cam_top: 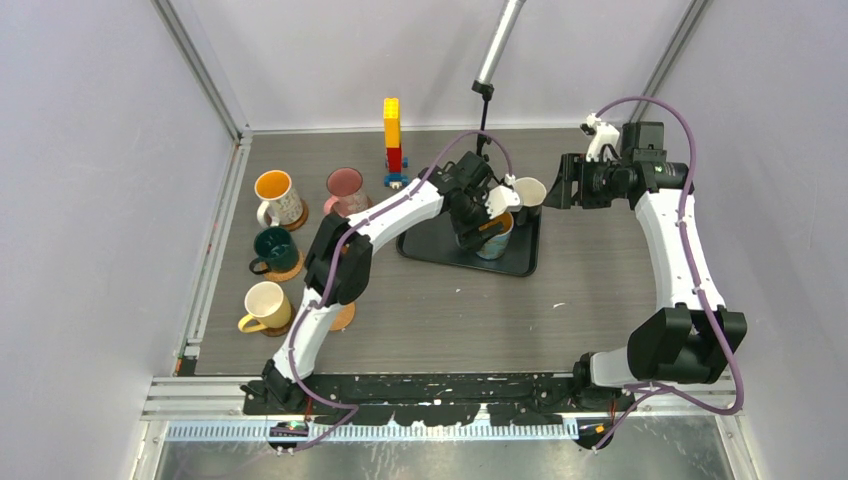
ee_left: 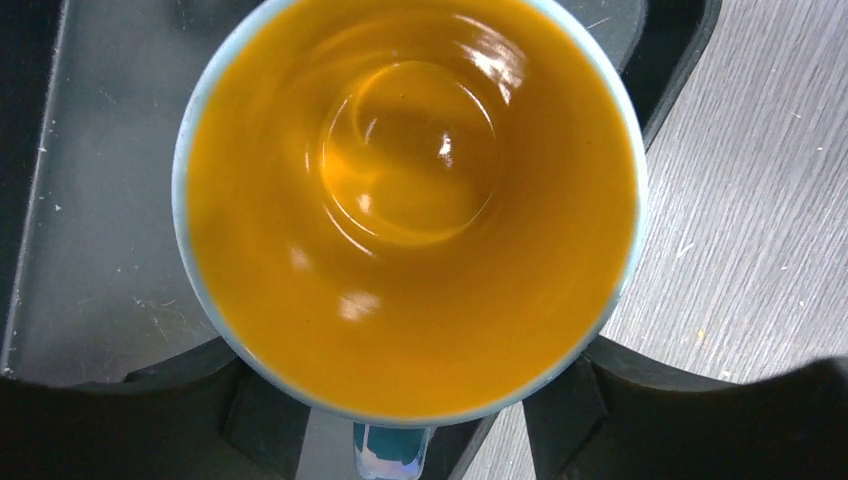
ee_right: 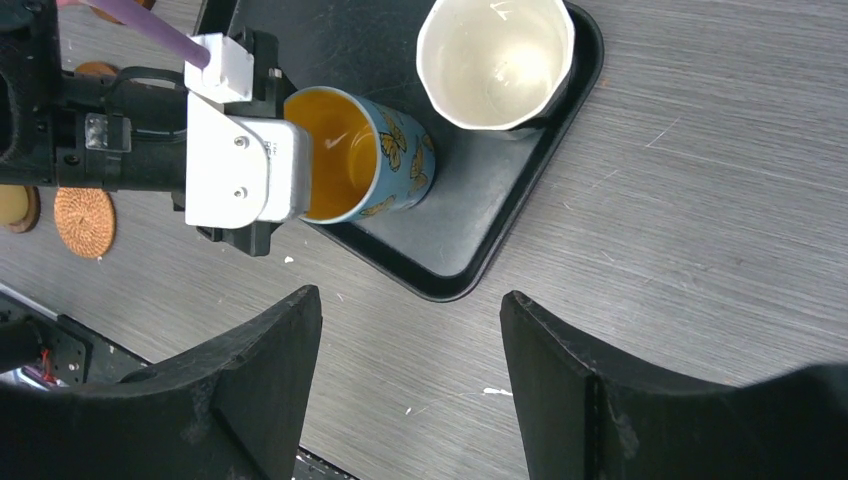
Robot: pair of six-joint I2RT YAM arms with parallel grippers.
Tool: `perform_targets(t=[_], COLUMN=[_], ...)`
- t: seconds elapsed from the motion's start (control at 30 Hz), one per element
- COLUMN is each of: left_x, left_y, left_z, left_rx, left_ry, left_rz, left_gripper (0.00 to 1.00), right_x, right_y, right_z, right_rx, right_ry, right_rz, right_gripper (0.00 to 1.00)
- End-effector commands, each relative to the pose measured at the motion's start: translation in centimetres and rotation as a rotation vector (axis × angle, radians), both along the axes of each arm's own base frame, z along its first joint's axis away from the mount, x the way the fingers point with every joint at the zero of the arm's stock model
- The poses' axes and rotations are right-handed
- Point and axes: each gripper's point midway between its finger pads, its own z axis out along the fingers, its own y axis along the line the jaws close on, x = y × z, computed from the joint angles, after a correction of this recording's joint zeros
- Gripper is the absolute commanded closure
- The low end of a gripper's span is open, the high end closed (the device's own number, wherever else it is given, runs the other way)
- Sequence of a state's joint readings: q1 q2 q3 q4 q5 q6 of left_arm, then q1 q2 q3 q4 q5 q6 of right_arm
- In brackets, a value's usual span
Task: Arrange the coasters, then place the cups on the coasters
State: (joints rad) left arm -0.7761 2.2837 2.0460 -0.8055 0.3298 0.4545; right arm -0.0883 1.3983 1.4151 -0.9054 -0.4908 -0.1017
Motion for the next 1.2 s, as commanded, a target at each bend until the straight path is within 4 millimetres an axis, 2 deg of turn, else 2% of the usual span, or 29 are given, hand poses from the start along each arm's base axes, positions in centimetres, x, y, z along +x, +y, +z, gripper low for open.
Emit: perform_targets(t=[0.0, 0.13, 0.4, 0.43, 0.57, 0.7, 0.9, 1.03, 1.17], left_x=[0.1, 0.0, 0.0, 0.0, 0.5, 1.5, 1.7, 2.2, 2.0], left_y=[-1.1, -1.2, -0.7, -0.5, 0.3, 1.7, 3.3, 5.9, 10.5], left_z=[1.3, 1.3, 3.0, 3.3, 5.5, 8.6, 11.2, 13.1, 14.5], left_rx=[-0.033, -0.04, -0.064, -0.069, -0.142, -0.238, -0.353, -0.421, -0.44], left_ry=[-0.025, -0.023, -0.062, -0.065, -0.058, -0.093, -0.164, -0.161, -0.183], left_rz=[-0.025, -0.021, -0.006, 0.006, 0.075, 0.149, 0.189, 0.254, 0.282], left_gripper=[0.35, 0.5, 0.97, 1.0, 1.0, 1.0, 1.0, 1.0, 1.0], right_x=[0.0, 0.0, 0.2, 0.3, 0.5, 0.5, 0.9, 0.9, 0.7], right_y=[0.0, -0.1, -0.2, -0.2, -0.2, -0.2, -0.1, -0.1, -0.1], right_z=[1.8, 1.7, 1.4, 1.4, 1.3, 1.2, 0.8, 0.6, 0.6], right_rx=[0.016, 0.017, 0.022, 0.024, 0.034, 0.041, 0.051, 0.053, 0.051], right_ry=[-0.073, -0.071, -0.061, -0.062, -0.058, -0.056, -0.047, -0.041, -0.047], right_rz=[0.009, 0.006, -0.001, -0.004, -0.017, -0.027, -0.029, -0.028, -0.027], right_gripper=[0.29, 0.29, 0.29, 0.29, 0.29, 0.29, 0.29, 0.29, 0.28])
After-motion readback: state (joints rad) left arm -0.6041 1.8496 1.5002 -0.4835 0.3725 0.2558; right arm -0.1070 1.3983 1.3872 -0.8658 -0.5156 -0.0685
